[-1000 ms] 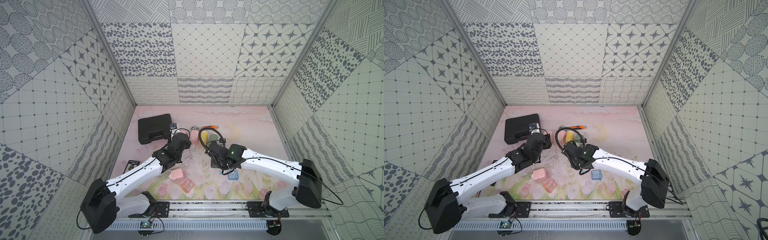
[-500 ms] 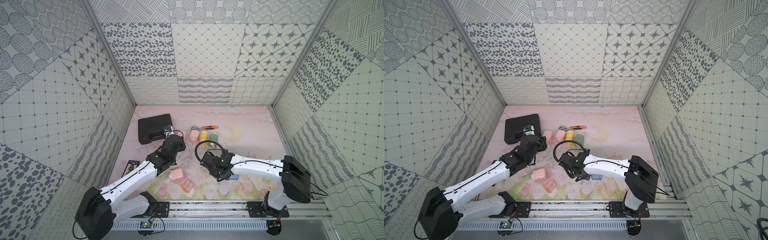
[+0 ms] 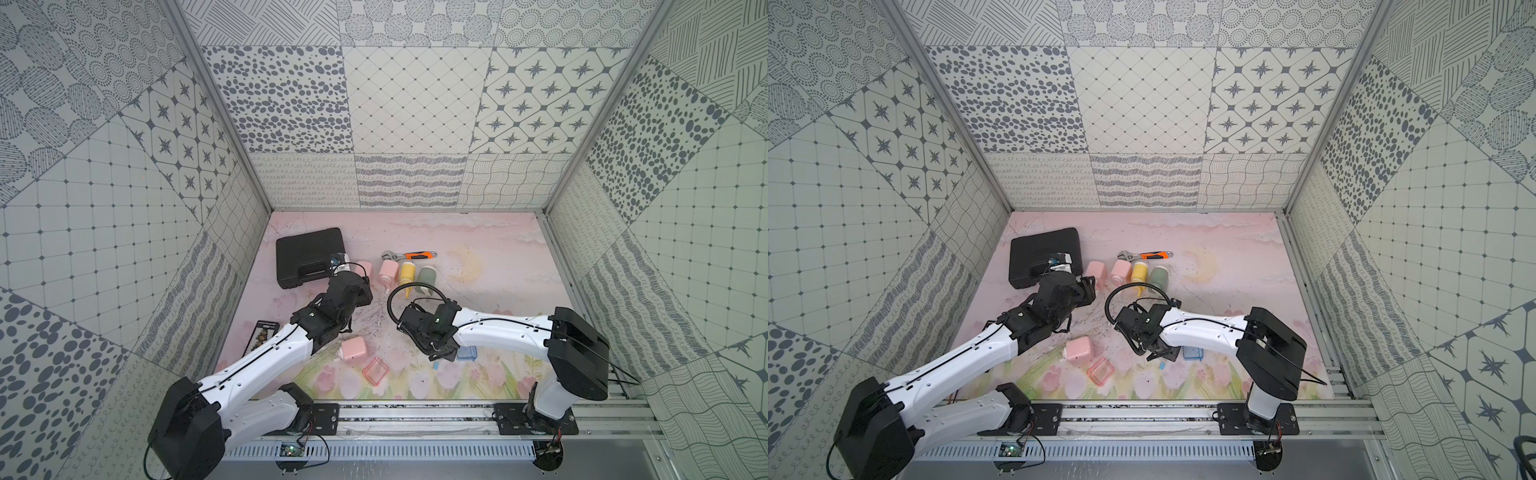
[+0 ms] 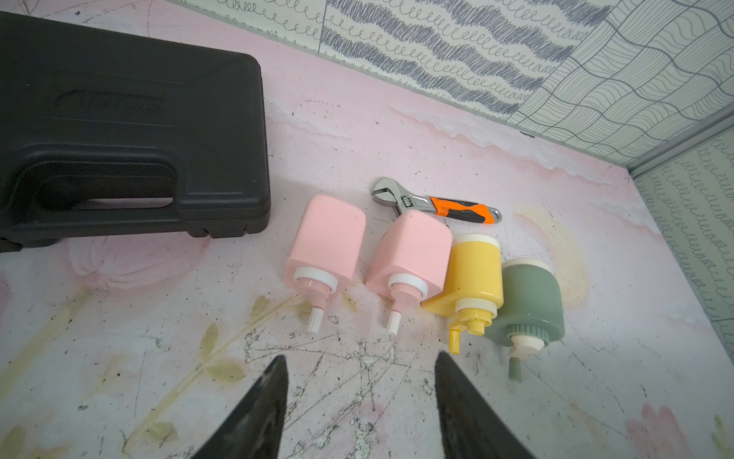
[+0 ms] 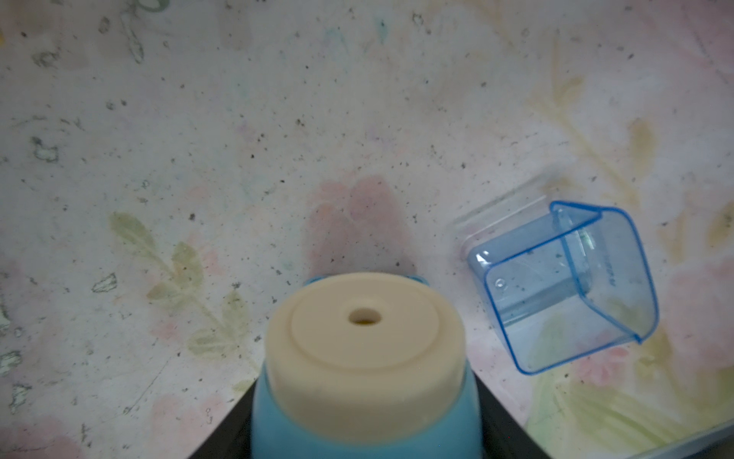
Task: Put the tray back into the pencil sharpener
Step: Place the pencil sharpener at the center of the board, then pick up the pencil sharpener from the center of the board.
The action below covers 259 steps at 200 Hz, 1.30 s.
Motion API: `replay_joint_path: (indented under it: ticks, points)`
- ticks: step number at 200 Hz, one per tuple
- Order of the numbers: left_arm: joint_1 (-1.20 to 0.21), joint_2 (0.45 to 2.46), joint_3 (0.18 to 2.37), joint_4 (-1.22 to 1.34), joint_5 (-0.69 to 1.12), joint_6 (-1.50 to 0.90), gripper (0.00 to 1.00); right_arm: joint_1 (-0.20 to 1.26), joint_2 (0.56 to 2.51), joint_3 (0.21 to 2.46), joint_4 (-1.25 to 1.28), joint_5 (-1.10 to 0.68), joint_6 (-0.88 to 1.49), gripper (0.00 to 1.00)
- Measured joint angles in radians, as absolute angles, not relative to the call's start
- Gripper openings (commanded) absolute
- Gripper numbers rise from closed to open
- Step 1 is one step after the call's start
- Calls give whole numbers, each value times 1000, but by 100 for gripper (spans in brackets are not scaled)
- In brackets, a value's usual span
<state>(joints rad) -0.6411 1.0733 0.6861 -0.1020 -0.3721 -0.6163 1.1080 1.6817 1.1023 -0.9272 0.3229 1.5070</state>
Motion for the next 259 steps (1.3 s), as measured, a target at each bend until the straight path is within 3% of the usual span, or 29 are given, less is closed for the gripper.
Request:
replay_joint_path:
  ticks: [57,99,132,183,259]
  points:
    - [-641,1073,712,-119,-355,-581,75,1104,1673,1121,-924,327,1492,86]
    - [-641,1078,731,-118,-279,-484,81,1063,1497,1145,-1001,352,1408,85]
    - [-665,1100,746,-151,-193,-370,84,861,1258,1082,-1049,358,1283,83]
    - [-879,1188,823,-225,-115,-199,89,614,1011,855,-1075,306,1135,80]
    - [-1158,1490,1049,-357,-113,-118,97,559,907,685,-999,208,1068,75]
